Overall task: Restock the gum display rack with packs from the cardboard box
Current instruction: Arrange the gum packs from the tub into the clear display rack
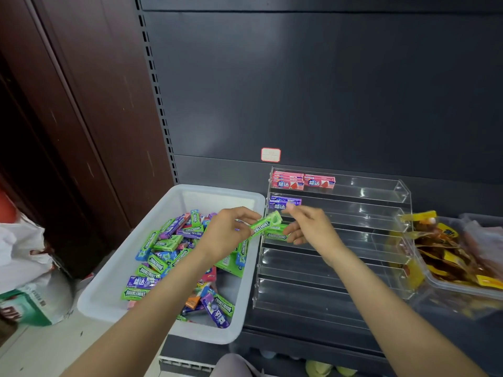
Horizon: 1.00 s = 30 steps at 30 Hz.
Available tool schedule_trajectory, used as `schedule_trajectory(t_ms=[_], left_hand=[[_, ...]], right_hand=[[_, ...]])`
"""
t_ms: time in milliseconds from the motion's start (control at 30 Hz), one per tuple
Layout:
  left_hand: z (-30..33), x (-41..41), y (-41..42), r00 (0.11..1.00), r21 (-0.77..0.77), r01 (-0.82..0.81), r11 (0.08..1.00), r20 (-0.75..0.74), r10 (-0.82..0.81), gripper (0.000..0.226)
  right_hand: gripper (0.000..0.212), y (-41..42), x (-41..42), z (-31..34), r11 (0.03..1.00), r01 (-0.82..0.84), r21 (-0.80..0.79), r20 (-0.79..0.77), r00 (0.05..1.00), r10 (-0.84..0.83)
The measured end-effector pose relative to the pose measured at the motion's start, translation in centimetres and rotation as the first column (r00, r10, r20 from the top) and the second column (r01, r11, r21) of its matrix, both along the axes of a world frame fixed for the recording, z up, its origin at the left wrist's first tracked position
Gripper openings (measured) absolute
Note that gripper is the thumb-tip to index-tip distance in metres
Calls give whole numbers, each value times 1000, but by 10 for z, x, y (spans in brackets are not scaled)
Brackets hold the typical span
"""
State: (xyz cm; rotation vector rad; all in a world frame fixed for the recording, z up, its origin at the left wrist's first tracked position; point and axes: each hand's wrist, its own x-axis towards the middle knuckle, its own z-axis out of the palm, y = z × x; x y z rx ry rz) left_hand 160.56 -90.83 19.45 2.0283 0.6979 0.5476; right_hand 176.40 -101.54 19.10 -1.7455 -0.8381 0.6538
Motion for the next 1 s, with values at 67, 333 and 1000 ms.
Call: schedule_trajectory(t_ms=[67, 333, 1000], left_hand=[[0, 8, -5, 999, 36, 40, 999, -11, -40, 33], [-1, 31, -14, 998, 62, 43, 997, 48, -46, 39], [-33, 31, 11, 966, 79, 33, 996, -259, -11, 60]], right_hand=[[32, -4, -1, 4, 999, -33, -27, -87, 996, 31], [6, -17, 16, -3, 998, -8, 67, -218, 976, 23], [12, 5, 18, -43, 993, 95, -65, 510, 859, -49]])
